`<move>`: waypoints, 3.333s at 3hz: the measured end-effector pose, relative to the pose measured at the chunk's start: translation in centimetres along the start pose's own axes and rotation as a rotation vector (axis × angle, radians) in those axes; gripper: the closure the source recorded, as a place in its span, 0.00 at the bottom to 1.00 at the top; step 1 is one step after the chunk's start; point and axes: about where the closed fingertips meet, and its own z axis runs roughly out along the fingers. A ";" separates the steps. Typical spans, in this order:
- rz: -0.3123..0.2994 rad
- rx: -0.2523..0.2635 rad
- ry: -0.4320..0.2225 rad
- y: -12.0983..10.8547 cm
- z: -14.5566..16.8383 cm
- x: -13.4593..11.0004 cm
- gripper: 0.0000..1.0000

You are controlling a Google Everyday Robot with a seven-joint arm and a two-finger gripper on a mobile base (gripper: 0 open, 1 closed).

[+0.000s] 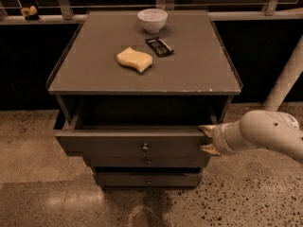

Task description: Open top drawer

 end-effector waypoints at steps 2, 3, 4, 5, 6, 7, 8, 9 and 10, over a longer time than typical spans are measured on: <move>0.001 0.000 -0.001 0.6 -0.3 -0.1 1.00; 0.003 -0.002 -0.003 1.2 -0.5 -0.3 1.00; 0.003 -0.002 -0.003 1.3 -0.5 -0.3 1.00; -0.022 -0.009 -0.003 2.0 -0.5 -0.4 1.00; -0.034 -0.002 -0.014 2.5 -0.6 -0.8 1.00; -0.034 -0.002 -0.014 2.4 -0.8 -0.9 1.00; -0.044 -0.004 -0.020 3.3 -0.9 -0.9 1.00; -0.044 -0.004 -0.020 3.2 -1.2 -1.0 1.00; -0.047 -0.006 -0.027 4.1 -1.3 -1.0 1.00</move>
Offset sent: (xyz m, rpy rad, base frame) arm -0.3872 -0.0408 -0.1287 0.0735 0.0951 -0.0315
